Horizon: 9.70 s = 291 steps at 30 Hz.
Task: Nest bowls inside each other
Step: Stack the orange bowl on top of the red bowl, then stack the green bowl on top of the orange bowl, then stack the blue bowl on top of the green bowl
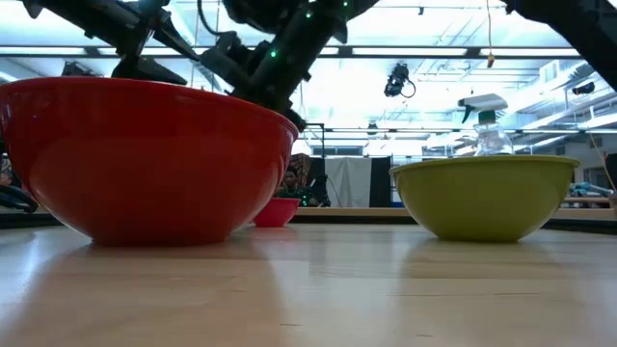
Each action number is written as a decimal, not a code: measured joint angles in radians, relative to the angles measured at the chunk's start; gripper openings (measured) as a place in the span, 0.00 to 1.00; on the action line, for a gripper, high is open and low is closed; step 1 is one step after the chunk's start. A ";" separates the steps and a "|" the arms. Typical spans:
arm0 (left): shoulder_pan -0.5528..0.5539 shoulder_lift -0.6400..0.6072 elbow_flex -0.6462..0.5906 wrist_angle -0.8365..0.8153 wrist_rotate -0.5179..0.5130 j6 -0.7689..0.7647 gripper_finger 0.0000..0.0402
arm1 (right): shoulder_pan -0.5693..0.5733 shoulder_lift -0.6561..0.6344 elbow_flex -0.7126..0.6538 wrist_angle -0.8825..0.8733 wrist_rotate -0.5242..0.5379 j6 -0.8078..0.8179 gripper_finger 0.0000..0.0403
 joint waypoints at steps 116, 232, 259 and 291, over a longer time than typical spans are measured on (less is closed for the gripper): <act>-0.036 0.174 0.000 -0.072 0.019 -0.095 0.60 | -0.200 -0.812 -0.974 -0.269 -0.222 -0.420 0.74; -0.036 -0.011 0.000 -0.125 0.009 -0.043 0.60 | -0.175 -0.068 0.159 -0.135 -0.255 -0.244 0.55; -0.029 0.266 0.007 -0.100 0.002 -0.147 0.60 | -0.286 -0.303 -0.028 -0.406 -0.065 -0.256 0.54; 0.073 0.459 0.087 -0.191 0.003 -0.079 0.60 | -0.174 -0.642 -0.726 0.094 -0.140 0.048 0.54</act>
